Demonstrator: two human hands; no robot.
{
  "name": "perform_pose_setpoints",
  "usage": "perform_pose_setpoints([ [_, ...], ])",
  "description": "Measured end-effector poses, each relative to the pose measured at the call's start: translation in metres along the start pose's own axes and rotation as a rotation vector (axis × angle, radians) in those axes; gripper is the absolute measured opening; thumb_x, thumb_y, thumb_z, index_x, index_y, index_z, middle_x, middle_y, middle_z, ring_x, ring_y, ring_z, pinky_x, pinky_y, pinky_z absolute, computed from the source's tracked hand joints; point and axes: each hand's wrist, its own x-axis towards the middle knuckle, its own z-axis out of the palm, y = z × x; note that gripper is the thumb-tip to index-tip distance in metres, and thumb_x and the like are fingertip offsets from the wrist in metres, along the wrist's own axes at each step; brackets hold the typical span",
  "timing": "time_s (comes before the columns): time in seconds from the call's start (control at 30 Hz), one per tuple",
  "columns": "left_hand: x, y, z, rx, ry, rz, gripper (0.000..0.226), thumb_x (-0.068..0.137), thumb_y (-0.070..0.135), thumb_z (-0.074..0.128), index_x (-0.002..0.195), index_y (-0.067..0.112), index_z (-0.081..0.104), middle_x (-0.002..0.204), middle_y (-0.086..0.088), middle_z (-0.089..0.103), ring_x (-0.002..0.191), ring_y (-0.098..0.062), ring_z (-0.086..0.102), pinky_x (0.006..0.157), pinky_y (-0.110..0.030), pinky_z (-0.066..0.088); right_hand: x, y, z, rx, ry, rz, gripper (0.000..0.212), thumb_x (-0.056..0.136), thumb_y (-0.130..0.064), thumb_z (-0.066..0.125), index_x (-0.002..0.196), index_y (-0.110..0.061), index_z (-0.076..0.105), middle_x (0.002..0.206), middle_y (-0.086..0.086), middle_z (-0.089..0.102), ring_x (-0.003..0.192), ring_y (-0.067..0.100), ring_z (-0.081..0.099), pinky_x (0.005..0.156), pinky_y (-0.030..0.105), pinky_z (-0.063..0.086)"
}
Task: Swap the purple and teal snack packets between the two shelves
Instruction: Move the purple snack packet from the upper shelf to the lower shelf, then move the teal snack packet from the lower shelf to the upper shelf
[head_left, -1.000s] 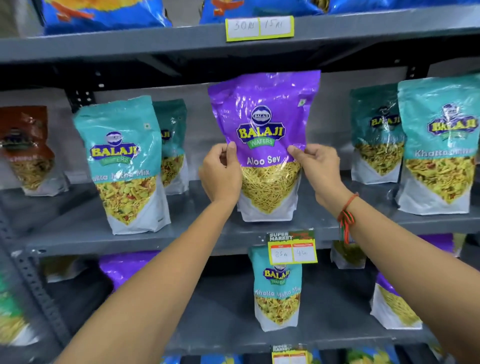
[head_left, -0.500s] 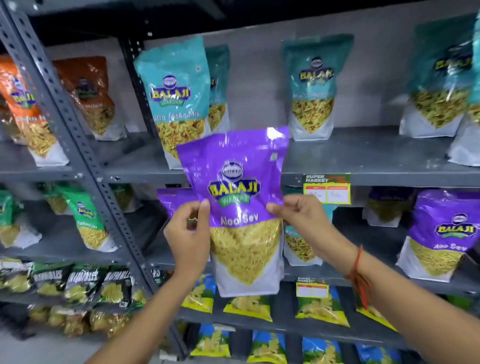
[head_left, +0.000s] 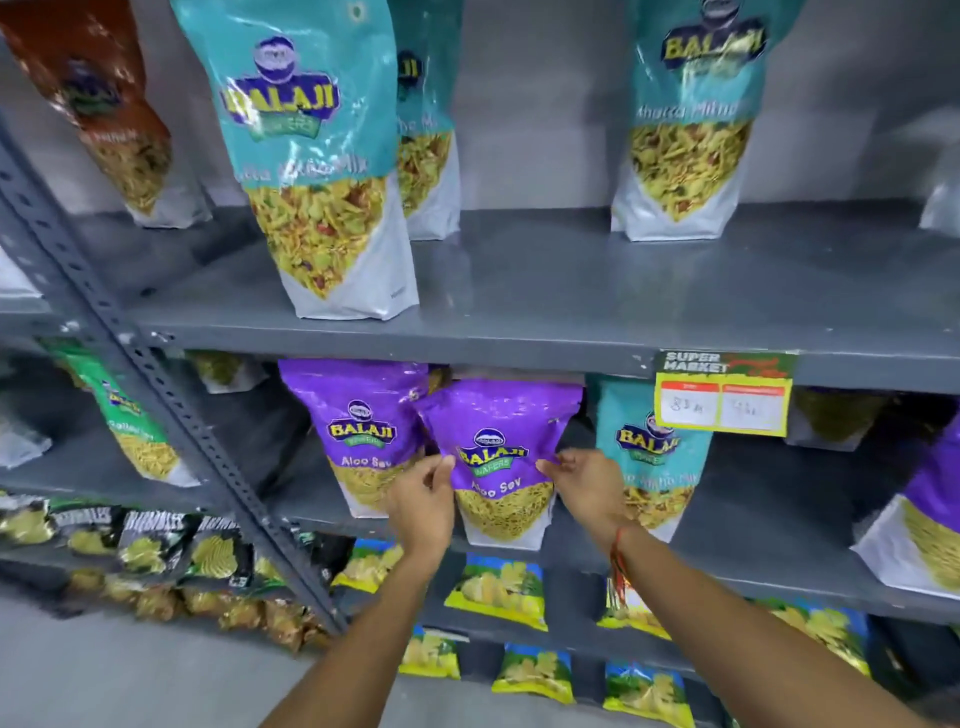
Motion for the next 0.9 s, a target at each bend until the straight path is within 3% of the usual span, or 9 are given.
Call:
perform_pose_setpoints([
  [0.13, 0.015, -0.007, 0.028, 0.044, 0.043, -0.037, 0.023, 0.087, 0.035, 0.066, 0.095, 0.016, 0.077, 0.086, -0.014, 0.077, 0.080, -0.034, 0.069, 0.067, -0.034, 0.042, 0.018, 0.007, 0.015, -0.019, 0.060, 0.032, 0.051, 0.084, -0.028, 0.074, 0.044, -0.016, 0.044, 0.060, 0.021, 0.052, 0.060, 0.024, 0.042, 0.057, 0.031, 0.031],
  [0.23, 0.021, -0.016, 0.036, 0.028, 0.041, -0.034, 0.021, 0.087, 0.033, 0.065, 0.094, 0.017, 0.077, 0.085, -0.016, 0.077, 0.078, -0.036, 0.069, 0.065, -0.035, 0.044, 0.025, 0.014, 0.024, -0.009, 0.071, 0.021, 0.035, 0.087, -0.031, 0.070, 0.064, -0.004, 0.067, 0.069, 0.024, 0.070, 0.064, 0.034, 0.065, 0.057, 0.033, 0.038],
  [0.33, 0.020, -0.015, 0.035, 0.011, 0.035, -0.029, 0.020, 0.088, 0.031, 0.066, 0.096, 0.015, 0.075, 0.083, -0.015, 0.076, 0.077, -0.035, 0.068, 0.065, -0.032, 0.041, 0.028, 0.014, 0.027, -0.049, 0.053, 0.023, 0.028, 0.089, -0.031, 0.066, 0.081, -0.005, 0.072, 0.080, 0.021, 0.075, 0.079, 0.040, 0.070, 0.059, 0.034, 0.043],
  [0.47, 0.004, 0.009, 0.031, -0.283, 0.101, -0.168, 0.019, 0.085, 0.024, 0.069, 0.102, 0.014, 0.068, 0.087, -0.008, 0.072, 0.069, -0.012, 0.065, 0.067, -0.022, 0.048, 0.011, 0.016, 0.018, 0.084, 0.034, 0.064, 0.027, 0.084, -0.023, 0.068, 0.111, -0.017, 0.070, 0.107, 0.006, 0.078, 0.091, 0.025, 0.074, 0.077, 0.036, 0.059],
  [0.53, -0.010, 0.026, 0.032, -0.422, 0.139, -0.178, 0.016, 0.085, 0.027, 0.069, 0.100, 0.019, 0.066, 0.085, -0.002, 0.068, 0.066, -0.006, 0.061, 0.065, -0.022, 0.050, -0.005, 0.022, 0.008, 0.171, 0.042, 0.050, 0.032, 0.085, -0.024, 0.069, 0.117, -0.017, 0.066, 0.104, 0.001, 0.075, 0.078, 0.011, 0.072, 0.075, 0.025, 0.059],
  [0.6, -0.027, 0.042, 0.041, -0.472, 0.078, -0.117, 0.015, 0.084, 0.030, 0.069, 0.097, 0.022, 0.069, 0.083, 0.006, 0.069, 0.067, -0.003, 0.061, 0.062, -0.017, 0.049, -0.021, 0.030, -0.009, 0.187, 0.138, 0.010, 0.021, 0.085, -0.026, 0.070, 0.106, -0.019, 0.069, 0.085, -0.005, 0.073, 0.067, -0.001, 0.066, 0.065, 0.010, 0.049],
  [0.73, -0.054, 0.066, 0.076, -0.392, -0.215, 0.011, 0.021, 0.083, 0.034, 0.070, 0.098, 0.020, 0.075, 0.082, 0.011, 0.073, 0.070, 0.003, 0.065, 0.073, -0.023, 0.055, -0.040, 0.053, -0.059, 0.277, 0.483, 0.075, 0.013, 0.088, -0.023, 0.068, 0.098, -0.016, 0.066, 0.069, -0.004, 0.067, 0.063, 0.006, 0.062, 0.058, 0.009, 0.044],
  [0.83, -0.065, 0.076, 0.101, -0.332, -0.350, 0.049, 0.031, 0.086, 0.032, 0.066, 0.112, 0.015, 0.070, 0.094, 0.003, 0.075, 0.079, 0.007, 0.066, 0.079, -0.018, 0.054, -0.026, 0.077, -0.097, 0.334, 0.584, 0.179, 0.022, 0.090, -0.021, 0.065, 0.110, -0.012, 0.061, 0.077, -0.002, 0.061, 0.073, 0.021, 0.060, 0.070, 0.030, 0.045],
  [0.9, -0.068, 0.076, 0.116, -0.316, -0.373, 0.015, 0.043, 0.088, 0.037, 0.063, 0.123, 0.012, 0.062, 0.112, -0.003, 0.073, 0.096, -0.008, 0.069, 0.088, -0.032, 0.056, -0.009, 0.092, -0.115, 0.327, 0.461, 0.250, 0.031, 0.091, -0.026, 0.065, 0.118, -0.012, 0.060, 0.088, -0.002, 0.063, 0.088, 0.022, 0.060, 0.078, 0.032, 0.043],
])
